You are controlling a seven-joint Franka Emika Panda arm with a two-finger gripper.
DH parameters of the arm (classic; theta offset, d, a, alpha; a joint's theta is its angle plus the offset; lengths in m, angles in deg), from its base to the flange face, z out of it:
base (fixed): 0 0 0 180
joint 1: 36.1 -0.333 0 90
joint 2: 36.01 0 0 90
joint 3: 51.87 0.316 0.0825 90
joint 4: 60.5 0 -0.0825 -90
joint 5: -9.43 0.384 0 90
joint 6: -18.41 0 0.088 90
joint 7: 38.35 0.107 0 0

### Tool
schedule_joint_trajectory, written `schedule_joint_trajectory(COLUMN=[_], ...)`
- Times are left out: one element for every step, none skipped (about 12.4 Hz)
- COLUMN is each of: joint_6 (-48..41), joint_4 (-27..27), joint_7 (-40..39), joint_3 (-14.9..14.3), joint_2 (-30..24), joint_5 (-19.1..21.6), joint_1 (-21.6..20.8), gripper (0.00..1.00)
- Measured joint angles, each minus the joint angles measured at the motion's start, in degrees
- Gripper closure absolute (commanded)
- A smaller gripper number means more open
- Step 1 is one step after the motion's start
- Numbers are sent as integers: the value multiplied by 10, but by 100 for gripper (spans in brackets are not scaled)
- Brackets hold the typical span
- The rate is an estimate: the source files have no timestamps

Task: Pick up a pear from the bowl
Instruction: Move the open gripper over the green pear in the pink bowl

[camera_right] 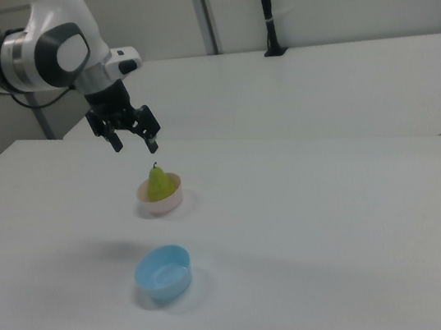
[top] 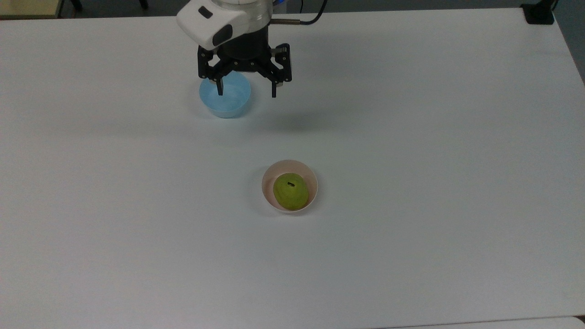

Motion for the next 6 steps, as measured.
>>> schedule_joint_trajectory(joint_6=[18, 33, 44, 59, 78, 100], joint_4=[1, 4, 10, 15, 18, 19], joint_7=[0, 0, 0, 0, 0, 0], joint_3=[1, 1, 2, 2, 2, 3], joint_2=[12, 26, 41, 58, 73, 88], joint_5=[0, 0, 0, 0, 0, 0], joint_1=[-3, -7, -13, -20, -28, -34], gripper=[0, 0, 0, 0, 0, 0])
